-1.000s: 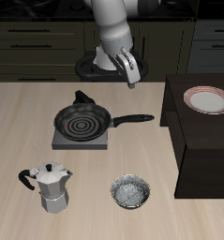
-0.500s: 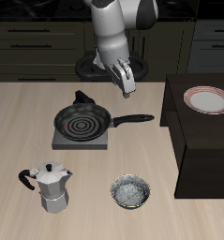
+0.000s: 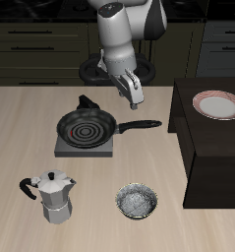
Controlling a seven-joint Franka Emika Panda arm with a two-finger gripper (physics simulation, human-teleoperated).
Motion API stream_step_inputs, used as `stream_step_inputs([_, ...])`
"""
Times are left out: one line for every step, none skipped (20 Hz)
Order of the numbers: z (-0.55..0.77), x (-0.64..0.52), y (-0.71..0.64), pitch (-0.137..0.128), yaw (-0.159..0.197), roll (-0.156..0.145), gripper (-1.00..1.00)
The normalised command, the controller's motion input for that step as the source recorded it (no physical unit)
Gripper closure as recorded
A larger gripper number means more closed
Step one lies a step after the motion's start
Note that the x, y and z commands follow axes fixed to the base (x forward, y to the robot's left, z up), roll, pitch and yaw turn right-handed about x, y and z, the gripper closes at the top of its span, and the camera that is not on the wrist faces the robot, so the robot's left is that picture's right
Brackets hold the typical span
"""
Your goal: Place the frypan on the top layer of the shelf and place the moka pot on the stove
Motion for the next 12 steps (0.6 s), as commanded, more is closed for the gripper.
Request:
stream_step_inputs([-0.27,-0.15,0.04,-0.019,0.004,0.060,-1.00])
stream_step_inputs([-0.34,-0.43,-0.26,-0.221,-0.018,-0.062,-1.00])
stream_step_inputs([-0.18,-0.17,-0.10,-0.065,-0.057,0.028,-1.00])
stream_step_inputs([-0.13,-0.35,-0.13,-0.125,-0.069,-0.145,-1.00])
stream_step_inputs([-0.16,-0.22,-0.20,-0.076,0.010,-0.093,-1.00])
stream_step_inputs([-0.24,-0.14,0.04,0.046,-0.002,0.018,-1.00])
stream_step_inputs([-0.15,-0.16,0.06,-0.065,0.003,0.115,-1.00])
stream_step_inputs([-0.21,-0.40,-0.04,-0.180,-0.016,0.047,-1.00])
stream_step_inputs([0.00,-0.07,-0.10,-0.105,0.005,-0.070,-1.00])
stream_step_inputs([-0.02,-0.16,-0.18,-0.037,0.004,-0.049,-1.00])
stream_step_inputs([-0.11,-0.11,-0.15,-0.028,-0.004,-0.113,-1.00])
stream_step_inputs([-0.13,-0.07,-0.27,-0.039,0.025,-0.140,-1.00])
